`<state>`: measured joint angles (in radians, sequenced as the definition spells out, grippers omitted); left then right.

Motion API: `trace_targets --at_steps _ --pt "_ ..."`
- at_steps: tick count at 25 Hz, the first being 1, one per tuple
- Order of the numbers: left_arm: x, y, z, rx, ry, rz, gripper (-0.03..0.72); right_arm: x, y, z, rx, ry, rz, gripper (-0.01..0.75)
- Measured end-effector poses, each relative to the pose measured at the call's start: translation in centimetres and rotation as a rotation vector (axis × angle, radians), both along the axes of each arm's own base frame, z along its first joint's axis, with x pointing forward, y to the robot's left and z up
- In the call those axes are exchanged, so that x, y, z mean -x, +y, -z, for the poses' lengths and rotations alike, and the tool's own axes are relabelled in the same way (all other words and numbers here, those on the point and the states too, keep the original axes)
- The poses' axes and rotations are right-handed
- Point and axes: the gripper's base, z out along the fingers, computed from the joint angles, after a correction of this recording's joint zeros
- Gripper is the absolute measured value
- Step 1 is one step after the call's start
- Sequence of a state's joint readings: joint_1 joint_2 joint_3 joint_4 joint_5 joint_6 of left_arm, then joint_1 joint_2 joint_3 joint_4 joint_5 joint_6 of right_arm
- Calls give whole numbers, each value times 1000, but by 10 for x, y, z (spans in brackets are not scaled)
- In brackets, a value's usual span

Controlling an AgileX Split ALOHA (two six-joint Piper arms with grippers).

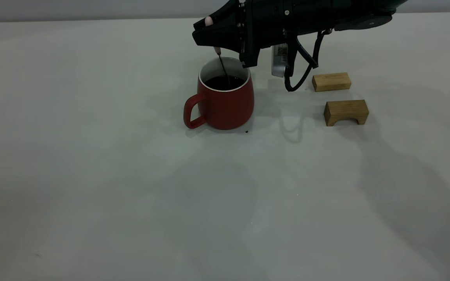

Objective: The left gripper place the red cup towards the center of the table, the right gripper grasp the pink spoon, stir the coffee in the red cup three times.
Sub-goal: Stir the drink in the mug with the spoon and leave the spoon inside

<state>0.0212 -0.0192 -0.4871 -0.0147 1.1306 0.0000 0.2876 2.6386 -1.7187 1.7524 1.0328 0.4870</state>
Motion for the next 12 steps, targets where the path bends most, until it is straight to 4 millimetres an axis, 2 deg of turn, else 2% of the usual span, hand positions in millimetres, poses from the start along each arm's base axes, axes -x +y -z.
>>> trace_targets --at_steps 7,10,12 --pt "0 0 0 0 0 0 501 8 1 -1 12 -19 -106 438" --pt "0 0 0 0 0 0 501 14 0 -6 96 -66 -209 494" --pt "0 0 0 0 0 0 501 18 -3 -15 173 -121 -297 503"
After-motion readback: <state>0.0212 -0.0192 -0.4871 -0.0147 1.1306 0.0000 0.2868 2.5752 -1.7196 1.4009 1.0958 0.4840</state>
